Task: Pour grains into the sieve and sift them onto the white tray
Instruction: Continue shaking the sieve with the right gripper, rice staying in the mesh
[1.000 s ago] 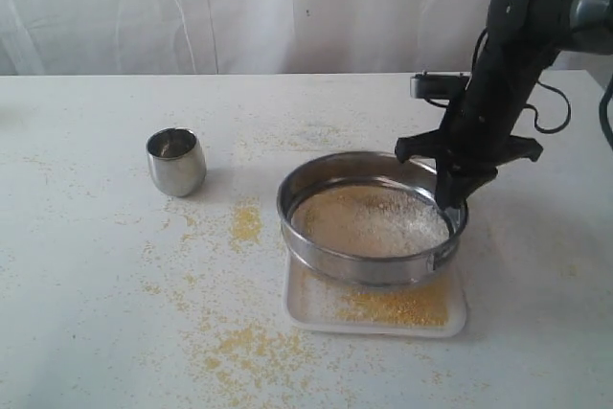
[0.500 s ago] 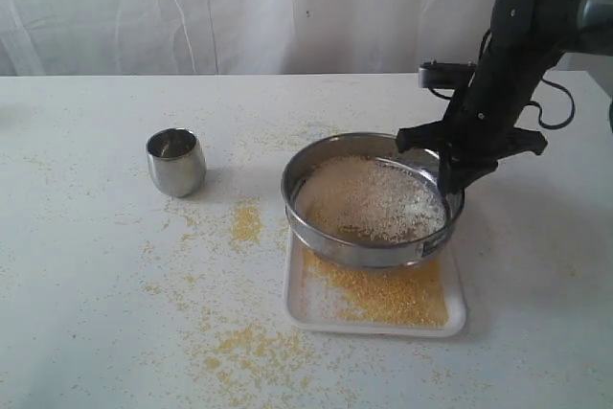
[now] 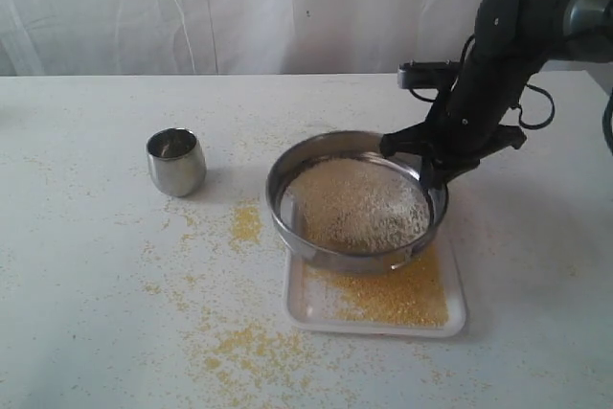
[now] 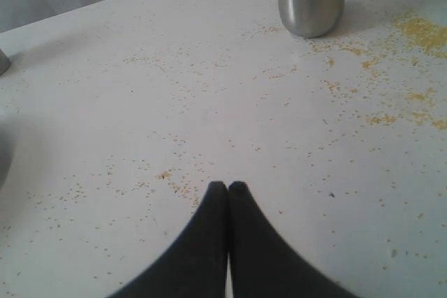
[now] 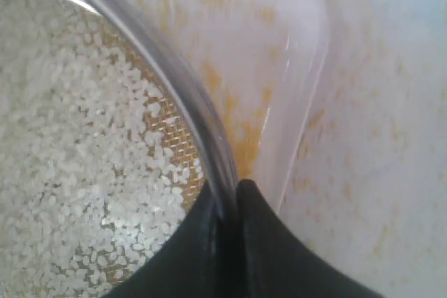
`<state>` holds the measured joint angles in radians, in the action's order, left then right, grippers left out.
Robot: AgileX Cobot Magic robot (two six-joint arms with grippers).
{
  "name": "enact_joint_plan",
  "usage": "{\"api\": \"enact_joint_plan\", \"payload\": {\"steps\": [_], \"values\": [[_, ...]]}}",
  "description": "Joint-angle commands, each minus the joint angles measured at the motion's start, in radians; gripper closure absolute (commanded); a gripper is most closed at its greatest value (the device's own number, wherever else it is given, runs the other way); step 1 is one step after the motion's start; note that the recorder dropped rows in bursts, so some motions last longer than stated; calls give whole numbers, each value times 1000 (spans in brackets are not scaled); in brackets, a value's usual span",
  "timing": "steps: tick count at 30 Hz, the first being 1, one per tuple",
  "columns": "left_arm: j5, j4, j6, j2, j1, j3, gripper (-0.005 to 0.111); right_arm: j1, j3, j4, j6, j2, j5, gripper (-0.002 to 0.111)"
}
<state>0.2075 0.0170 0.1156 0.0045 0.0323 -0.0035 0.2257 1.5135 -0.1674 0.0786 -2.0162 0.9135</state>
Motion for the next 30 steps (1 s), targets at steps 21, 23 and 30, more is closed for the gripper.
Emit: {"api": "enact_joint_plan", "payload": {"steps": [21,23,30], "values": [[0,-3,-1,-5,-9,3,107,11,-55,44,-169,26,64,108],[0,-3,-1,-5,-9,3,107,15,-67,49,-124,26,80,108],[0,-3,-1,-5,-9,3,107,17,-78,18,-184,43,18,108]]}}
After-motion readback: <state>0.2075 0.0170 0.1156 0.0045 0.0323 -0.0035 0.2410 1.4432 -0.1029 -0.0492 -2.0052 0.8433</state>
